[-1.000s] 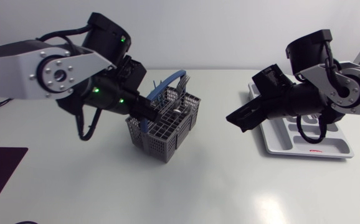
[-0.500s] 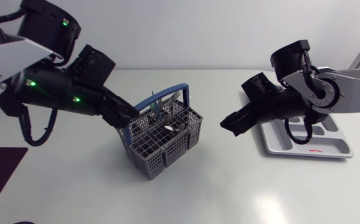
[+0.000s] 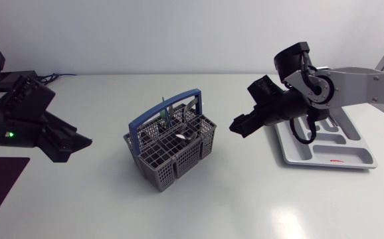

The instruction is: Unload the cutlery basket into the drawer organizer.

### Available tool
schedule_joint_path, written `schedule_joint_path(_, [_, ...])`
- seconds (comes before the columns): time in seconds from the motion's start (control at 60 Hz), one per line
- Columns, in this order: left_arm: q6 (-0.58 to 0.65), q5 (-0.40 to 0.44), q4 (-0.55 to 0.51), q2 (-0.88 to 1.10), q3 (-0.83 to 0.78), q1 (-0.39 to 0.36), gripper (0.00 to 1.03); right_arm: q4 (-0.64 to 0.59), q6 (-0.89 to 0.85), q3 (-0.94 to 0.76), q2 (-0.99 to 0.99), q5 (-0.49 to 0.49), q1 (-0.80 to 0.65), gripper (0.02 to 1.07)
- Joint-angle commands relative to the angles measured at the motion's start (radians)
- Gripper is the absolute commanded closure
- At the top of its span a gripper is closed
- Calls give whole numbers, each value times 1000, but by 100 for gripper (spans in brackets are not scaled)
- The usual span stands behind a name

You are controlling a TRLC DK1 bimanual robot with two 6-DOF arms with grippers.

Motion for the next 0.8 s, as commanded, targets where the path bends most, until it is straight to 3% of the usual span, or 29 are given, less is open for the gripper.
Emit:
schedule_joint_path(0.0, [64,46,8,29,-57,43,59,22,14,49,58,-7,3,40])
schedule_joint_path(0.067, [61,51,47,84,-83,40,82,55,42,75,93,-20,6,65])
schedule_joint_path(0.083, [57,55,54,96,-87,37,82,60,48,81,101,-26,6,70])
schedule_joint_path(0.15, [38,66,113,144,-117,6,82,62,70,114,136,-55,9,75])
schedule_joint_path(0.45, [-48,65,309,350,-84,-81,83,29,119,244,267,-95,33,77])
schedule_joint_path(0.783, [-121,66,435,508,12,-155,83,11,120,158,227,-110,99,77])
